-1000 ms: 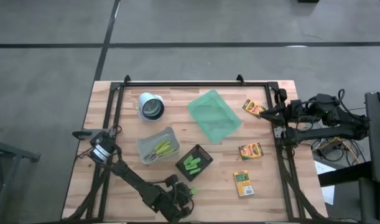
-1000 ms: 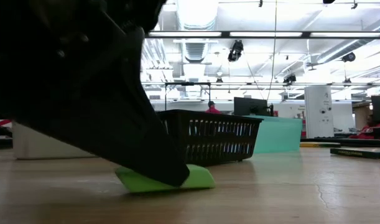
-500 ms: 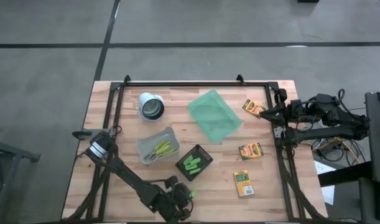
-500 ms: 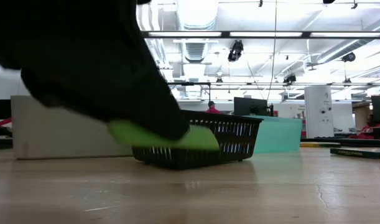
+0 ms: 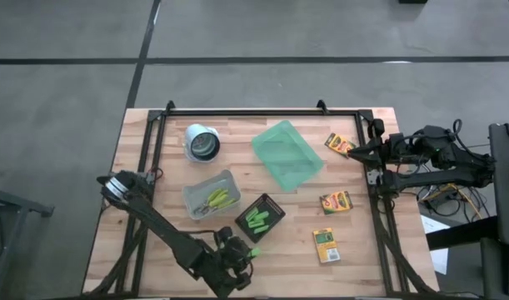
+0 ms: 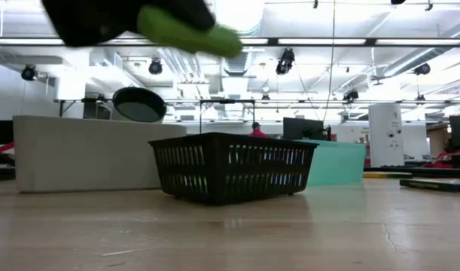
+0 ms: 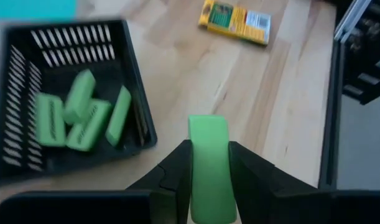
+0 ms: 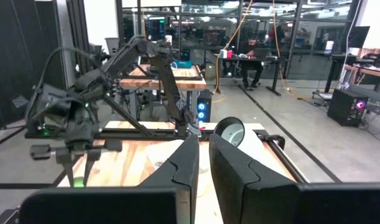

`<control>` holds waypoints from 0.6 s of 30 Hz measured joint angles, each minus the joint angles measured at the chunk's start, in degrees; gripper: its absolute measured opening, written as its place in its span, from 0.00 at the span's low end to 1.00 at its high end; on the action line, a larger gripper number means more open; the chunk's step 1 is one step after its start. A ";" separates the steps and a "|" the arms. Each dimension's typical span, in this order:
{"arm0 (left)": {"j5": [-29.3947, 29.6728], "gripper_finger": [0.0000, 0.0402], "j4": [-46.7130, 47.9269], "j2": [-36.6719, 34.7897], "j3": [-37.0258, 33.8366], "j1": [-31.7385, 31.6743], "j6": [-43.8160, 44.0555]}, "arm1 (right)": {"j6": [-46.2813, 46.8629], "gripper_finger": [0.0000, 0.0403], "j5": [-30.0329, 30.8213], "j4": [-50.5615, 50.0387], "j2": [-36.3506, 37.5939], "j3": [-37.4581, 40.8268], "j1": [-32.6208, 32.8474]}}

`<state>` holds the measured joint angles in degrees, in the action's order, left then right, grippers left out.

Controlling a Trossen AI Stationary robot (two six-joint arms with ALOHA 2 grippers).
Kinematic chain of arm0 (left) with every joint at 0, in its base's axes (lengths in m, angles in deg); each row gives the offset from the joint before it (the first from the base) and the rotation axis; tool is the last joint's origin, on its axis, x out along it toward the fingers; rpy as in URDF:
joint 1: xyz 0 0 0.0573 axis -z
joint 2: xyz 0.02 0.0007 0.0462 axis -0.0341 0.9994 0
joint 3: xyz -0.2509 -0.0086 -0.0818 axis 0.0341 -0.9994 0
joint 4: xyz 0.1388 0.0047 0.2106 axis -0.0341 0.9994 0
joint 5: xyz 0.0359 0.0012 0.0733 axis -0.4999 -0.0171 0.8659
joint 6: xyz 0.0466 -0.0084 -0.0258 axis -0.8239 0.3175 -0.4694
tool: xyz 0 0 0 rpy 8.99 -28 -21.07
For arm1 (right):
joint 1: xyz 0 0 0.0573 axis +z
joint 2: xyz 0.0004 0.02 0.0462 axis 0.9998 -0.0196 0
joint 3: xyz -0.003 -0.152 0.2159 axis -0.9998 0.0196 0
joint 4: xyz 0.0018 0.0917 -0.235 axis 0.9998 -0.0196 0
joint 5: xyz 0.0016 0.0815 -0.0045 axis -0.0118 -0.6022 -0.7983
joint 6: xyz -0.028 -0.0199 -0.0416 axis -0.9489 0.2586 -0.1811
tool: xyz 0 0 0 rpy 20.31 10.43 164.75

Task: Pick & Place School Supplies
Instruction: Put the green eraser into the black bin

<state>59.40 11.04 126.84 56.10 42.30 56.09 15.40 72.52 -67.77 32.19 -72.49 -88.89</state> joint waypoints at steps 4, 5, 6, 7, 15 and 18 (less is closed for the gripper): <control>-0.51 0.24 1.59 -3.00 -0.12 -1.42 -1.91 | 0.00 0.09 0.01 -0.08 0.00 0.00 -0.02; -1.22 0.24 2.27 -3.78 -0.25 -2.01 -2.29 | 0.00 0.09 0.00 -0.13 0.00 0.00 -0.02; -1.96 0.24 2.56 -4.46 -0.28 -2.68 -2.70 | 0.00 0.09 0.00 -0.11 0.00 0.00 -0.01; -2.92 0.24 2.88 -5.14 -0.28 -3.46 -2.97 | -0.01 0.09 0.01 -0.11 0.01 0.01 -0.01; -6.79 0.24 5.11 -7.35 -0.46 -8.74 -4.25 | 0.00 0.09 0.00 -0.13 0.02 0.00 -0.02; -6.84 0.24 5.56 -7.27 -0.46 -9.90 -4.83 | 0.00 0.09 0.00 -0.12 0.01 0.00 -0.02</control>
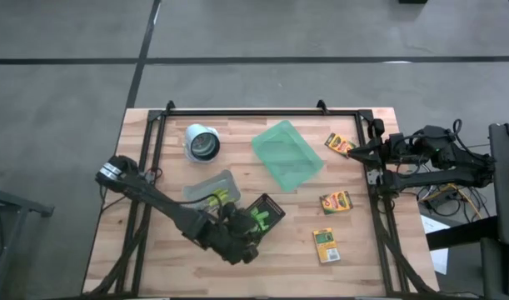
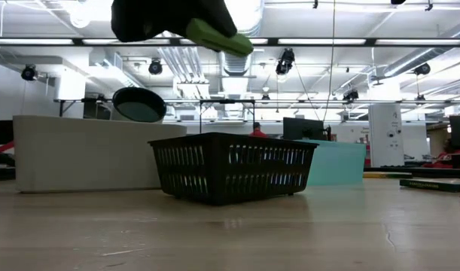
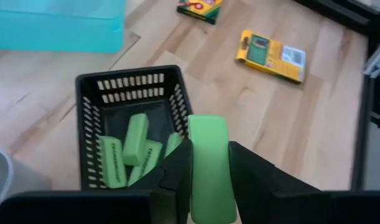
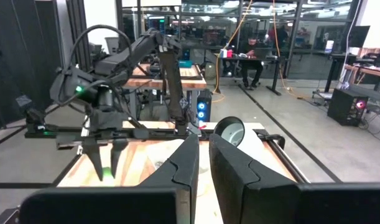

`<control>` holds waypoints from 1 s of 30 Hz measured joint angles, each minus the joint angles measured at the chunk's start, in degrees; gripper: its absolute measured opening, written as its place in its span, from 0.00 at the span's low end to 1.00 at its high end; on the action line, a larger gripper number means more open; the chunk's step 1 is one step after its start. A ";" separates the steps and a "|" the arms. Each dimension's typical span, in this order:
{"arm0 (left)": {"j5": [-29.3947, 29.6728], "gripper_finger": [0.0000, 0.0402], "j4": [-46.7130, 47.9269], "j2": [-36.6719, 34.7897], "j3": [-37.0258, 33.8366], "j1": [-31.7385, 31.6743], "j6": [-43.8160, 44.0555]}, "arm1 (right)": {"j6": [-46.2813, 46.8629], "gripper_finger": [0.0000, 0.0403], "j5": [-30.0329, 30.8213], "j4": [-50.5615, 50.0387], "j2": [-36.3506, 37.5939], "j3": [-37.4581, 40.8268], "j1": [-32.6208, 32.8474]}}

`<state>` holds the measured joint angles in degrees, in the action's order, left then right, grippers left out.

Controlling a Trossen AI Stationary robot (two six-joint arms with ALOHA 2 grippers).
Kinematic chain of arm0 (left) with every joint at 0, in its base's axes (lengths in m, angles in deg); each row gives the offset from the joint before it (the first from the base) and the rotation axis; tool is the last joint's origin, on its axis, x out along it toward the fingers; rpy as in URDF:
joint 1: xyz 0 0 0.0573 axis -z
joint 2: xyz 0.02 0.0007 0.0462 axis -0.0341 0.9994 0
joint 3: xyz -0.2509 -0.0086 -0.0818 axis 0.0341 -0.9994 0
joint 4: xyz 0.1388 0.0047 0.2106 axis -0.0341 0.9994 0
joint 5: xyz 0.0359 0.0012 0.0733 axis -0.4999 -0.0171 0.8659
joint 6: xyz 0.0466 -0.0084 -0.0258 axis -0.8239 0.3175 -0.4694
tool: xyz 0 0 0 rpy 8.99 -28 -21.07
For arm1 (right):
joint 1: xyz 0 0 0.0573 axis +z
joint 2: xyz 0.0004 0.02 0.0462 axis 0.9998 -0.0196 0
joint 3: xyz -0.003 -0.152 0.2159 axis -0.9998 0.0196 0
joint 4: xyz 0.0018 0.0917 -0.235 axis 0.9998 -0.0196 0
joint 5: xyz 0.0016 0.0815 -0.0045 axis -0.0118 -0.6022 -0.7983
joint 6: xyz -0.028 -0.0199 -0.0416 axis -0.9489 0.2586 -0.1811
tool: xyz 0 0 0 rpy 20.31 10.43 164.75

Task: Pick & Place School Supplies
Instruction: Put the green eraser into the black bin

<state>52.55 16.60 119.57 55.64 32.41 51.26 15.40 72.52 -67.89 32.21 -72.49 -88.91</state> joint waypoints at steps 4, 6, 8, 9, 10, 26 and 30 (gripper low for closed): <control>-0.39 0.24 0.26 0.02 -0.66 -1.19 -0.01 | 0.00 0.09 0.00 0.00 0.00 0.00 0.00; -0.63 0.24 0.55 0.04 -1.22 -1.60 -0.03 | 0.00 0.09 0.00 0.01 0.00 0.01 0.01; -0.97 0.24 0.22 0.17 -1.89 -1.97 -0.09 | 0.00 0.09 0.00 0.01 -0.01 0.00 0.02; -1.17 0.24 0.17 0.43 -2.24 -2.25 -0.01 | 0.00 0.09 0.02 0.01 -0.01 0.02 0.00; -1.61 0.24 -0.01 0.57 -2.81 -2.35 0.10 | 0.00 0.09 0.00 0.01 0.00 0.00 0.00; -7.77 0.24 -12.42 1.35 -15.82 -4.63 2.65 | 0.00 0.09 0.00 0.01 0.01 0.00 0.00; -7.60 0.24 -15.95 1.33 -17.53 -4.77 2.63 | 0.00 0.09 0.01 0.01 0.00 0.01 0.01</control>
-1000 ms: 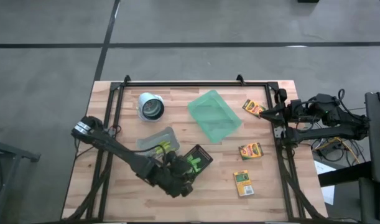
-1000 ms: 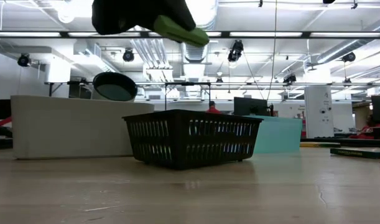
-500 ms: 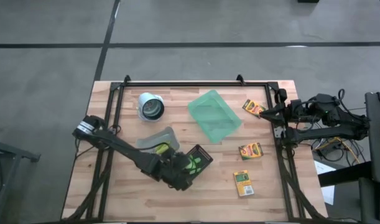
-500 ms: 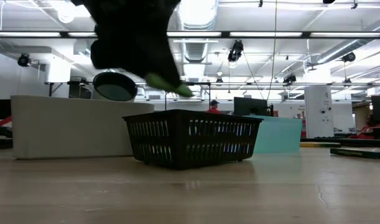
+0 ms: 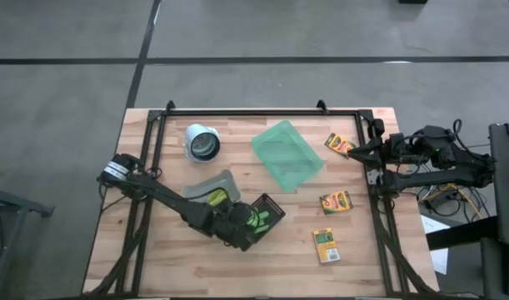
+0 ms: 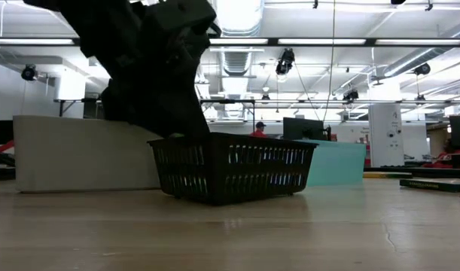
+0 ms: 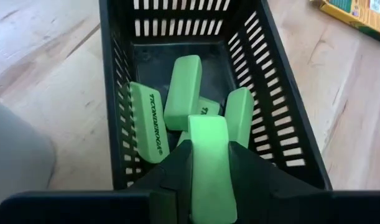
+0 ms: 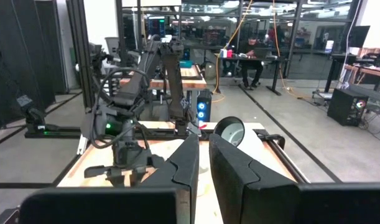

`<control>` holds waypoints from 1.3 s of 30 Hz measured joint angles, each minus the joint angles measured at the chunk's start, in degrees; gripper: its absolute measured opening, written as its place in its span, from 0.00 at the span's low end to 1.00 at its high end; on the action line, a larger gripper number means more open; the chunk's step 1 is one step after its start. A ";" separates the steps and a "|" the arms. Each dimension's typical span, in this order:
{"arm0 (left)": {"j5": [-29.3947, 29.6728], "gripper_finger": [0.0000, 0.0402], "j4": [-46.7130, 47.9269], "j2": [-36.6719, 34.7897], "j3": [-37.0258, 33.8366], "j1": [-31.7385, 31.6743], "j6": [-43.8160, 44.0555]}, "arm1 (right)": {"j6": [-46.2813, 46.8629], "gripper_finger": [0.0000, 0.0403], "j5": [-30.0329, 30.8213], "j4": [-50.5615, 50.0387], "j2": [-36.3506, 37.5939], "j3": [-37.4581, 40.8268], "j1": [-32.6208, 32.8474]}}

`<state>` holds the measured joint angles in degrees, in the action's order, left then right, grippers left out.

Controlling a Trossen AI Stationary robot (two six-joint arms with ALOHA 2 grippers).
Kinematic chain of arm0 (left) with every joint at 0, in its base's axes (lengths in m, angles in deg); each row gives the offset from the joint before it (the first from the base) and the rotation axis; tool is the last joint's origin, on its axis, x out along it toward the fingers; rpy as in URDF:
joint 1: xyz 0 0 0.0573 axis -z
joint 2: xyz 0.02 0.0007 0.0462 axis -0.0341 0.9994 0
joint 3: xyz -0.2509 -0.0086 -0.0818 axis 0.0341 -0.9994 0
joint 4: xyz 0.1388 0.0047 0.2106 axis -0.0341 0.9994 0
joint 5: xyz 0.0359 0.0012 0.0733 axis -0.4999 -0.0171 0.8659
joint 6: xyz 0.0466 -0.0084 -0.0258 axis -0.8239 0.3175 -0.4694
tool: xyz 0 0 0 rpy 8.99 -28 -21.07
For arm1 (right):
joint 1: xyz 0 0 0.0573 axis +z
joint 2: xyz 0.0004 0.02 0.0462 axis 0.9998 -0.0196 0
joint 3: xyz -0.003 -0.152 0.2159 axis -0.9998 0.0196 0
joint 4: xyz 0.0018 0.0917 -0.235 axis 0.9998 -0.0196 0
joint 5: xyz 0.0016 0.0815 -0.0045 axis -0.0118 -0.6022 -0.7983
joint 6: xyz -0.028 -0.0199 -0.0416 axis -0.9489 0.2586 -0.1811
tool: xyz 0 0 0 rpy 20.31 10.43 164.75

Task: Pick & Place School Supplies
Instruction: Put the green eraser into the black bin, then put the crayon box into the light green bin

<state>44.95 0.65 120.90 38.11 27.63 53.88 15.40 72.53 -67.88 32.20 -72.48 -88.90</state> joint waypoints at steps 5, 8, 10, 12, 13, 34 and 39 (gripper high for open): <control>0.01 0.24 -1.07 0.00 -0.20 -0.10 -0.74 | 0.00 0.09 -0.01 0.00 -0.01 -0.01 0.00; -0.09 0.24 -1.08 0.00 0.02 -0.10 -1.56 | 0.00 0.09 0.00 0.00 -0.01 -0.01 0.00; -0.15 0.24 -1.09 0.00 0.12 -0.11 -1.69 | 0.00 0.09 0.00 0.00 0.00 -0.01 -0.01; -0.15 0.25 -1.23 0.00 0.13 -0.18 -1.69 | 0.00 0.09 -0.01 0.00 0.01 -0.01 0.01; -0.15 0.26 -1.34 0.00 0.13 -0.21 -1.70 | 0.00 0.09 -0.01 0.00 0.01 -0.01 -0.01; -0.25 0.37 -0.66 -0.42 2.89 -0.29 -6.44 | 0.00 0.09 0.00 0.00 0.00 0.00 0.00; -0.29 0.37 2.60 -0.64 5.40 -0.29 -6.36 | 0.00 0.09 0.00 0.00 -0.01 -0.01 -0.01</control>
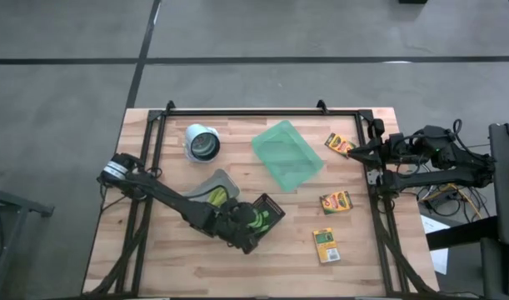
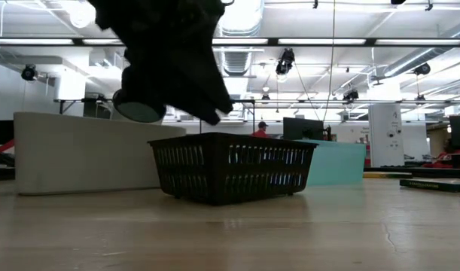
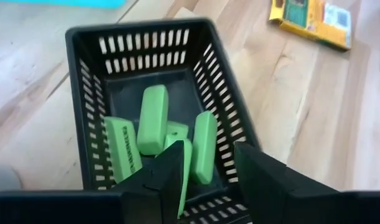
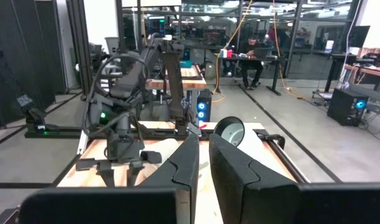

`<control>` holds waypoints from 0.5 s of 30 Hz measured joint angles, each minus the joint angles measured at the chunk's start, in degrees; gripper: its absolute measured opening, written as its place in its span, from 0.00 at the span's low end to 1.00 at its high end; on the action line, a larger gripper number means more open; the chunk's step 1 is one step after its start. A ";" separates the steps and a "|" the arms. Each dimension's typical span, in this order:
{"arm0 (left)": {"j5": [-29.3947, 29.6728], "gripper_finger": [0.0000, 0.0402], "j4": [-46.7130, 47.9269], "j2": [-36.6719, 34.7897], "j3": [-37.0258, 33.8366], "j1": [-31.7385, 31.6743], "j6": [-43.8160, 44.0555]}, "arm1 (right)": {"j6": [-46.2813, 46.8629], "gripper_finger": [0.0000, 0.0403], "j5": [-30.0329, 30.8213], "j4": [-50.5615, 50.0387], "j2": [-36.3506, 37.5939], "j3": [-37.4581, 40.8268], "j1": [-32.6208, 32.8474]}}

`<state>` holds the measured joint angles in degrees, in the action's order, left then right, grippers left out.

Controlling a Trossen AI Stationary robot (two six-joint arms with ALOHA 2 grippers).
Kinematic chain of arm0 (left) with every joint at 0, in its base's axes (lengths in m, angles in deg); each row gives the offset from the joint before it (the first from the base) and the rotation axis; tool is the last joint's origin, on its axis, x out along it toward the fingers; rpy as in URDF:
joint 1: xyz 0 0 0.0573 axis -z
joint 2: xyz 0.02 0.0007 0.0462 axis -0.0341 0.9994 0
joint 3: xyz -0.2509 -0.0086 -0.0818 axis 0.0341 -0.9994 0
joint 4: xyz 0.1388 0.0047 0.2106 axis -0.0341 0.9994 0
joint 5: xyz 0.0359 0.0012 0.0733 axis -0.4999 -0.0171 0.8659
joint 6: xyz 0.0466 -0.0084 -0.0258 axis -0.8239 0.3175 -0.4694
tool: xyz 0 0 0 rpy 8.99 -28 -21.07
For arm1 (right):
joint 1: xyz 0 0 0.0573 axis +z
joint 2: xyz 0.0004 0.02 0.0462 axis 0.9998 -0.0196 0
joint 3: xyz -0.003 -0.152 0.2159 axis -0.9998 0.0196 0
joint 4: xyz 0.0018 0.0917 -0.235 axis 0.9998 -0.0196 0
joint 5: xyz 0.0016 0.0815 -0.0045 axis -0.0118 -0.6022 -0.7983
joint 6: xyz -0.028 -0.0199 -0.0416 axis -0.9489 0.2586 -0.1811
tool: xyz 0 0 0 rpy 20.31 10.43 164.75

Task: Pick & Place School Supplies
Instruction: Put the crayon box into the light green bin

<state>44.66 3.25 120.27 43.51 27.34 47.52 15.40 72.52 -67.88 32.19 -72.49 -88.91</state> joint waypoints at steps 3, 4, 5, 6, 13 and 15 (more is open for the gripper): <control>0.04 0.37 2.12 -0.43 2.17 0.00 0.01 | 0.00 0.09 -0.01 0.00 0.01 0.00 0.00; 0.00 0.37 2.76 -0.67 2.92 0.02 0.01 | 0.00 0.09 0.00 0.00 0.01 0.00 0.01; 0.00 0.37 3.19 -0.94 3.52 0.05 0.00 | 0.00 0.09 -0.01 0.00 0.00 0.00 0.00; 0.00 0.37 3.48 -1.24 4.15 0.04 0.02 | 0.00 0.09 -0.01 0.00 0.02 0.00 0.02; -1.00 0.37 3.42 -4.72 8.76 0.58 -0.28 | 0.00 0.09 -0.01 -0.02 0.02 0.00 0.02; -1.10 0.37 3.21 -5.73 9.95 1.03 -0.50 | 0.00 0.09 -0.01 -0.02 0.00 0.00 0.02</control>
<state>43.56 6.46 114.53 53.46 28.37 47.02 15.40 72.52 -67.90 32.19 -72.49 -88.89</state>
